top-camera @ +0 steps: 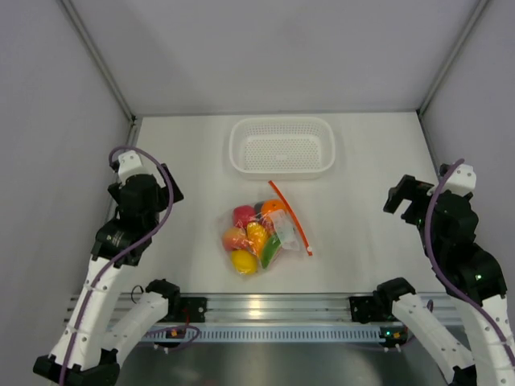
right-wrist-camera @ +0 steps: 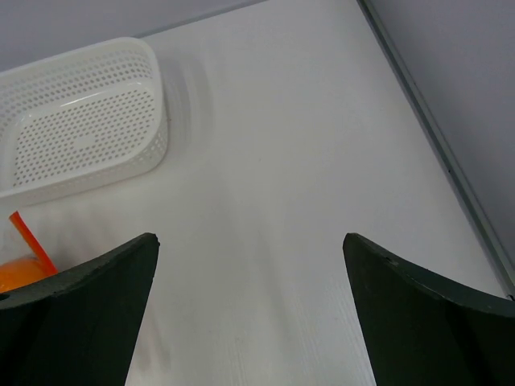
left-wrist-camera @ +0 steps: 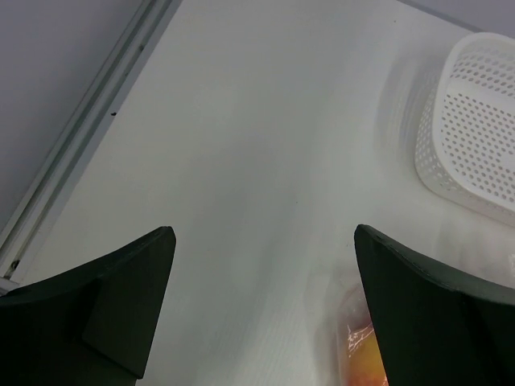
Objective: Open the zip-top bag and remove the fake food
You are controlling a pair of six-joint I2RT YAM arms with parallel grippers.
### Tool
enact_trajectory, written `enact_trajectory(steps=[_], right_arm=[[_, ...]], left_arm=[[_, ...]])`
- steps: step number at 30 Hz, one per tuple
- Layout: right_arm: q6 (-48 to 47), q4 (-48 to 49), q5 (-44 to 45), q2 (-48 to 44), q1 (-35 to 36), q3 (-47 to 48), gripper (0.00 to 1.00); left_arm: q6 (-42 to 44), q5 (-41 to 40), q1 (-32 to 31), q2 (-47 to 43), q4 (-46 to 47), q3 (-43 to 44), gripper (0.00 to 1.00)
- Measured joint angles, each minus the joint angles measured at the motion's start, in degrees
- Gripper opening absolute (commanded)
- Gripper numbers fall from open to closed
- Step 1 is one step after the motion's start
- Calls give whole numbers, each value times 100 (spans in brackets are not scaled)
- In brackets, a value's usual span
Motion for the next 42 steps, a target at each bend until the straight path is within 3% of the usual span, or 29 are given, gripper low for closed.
enact_trajectory(steps=[8, 14, 17, 21, 25, 30, 42], right_arm=[[-35, 4, 0, -66, 0, -2, 99], [-35, 13, -168, 153, 0, -13, 99], [-37, 37, -341, 334, 0, -74, 99], [-76, 28, -623, 435, 0, -181, 99], [-114, 26, -831, 376, 0, -203, 99], [-146, 33, -1021, 232, 0, -203, 99], [-138, 72, -1766, -26, 0, -387, 99]], left_arm=[[-63, 433, 0, 289, -2, 466, 99], [-179, 931, -90, 1115, -7, 1078, 99], [-203, 706, -654, 1751, -59, 1438, 99], [105, 728, -1926, 2629, -96, 1930, 99], [660, 1440, -2662, 3370, -144, 2354, 99], [1373, 2247, -3115, 4002, -240, 2929, 99], [2131, 4151, -3093, 5016, -210, 3484, 97]])
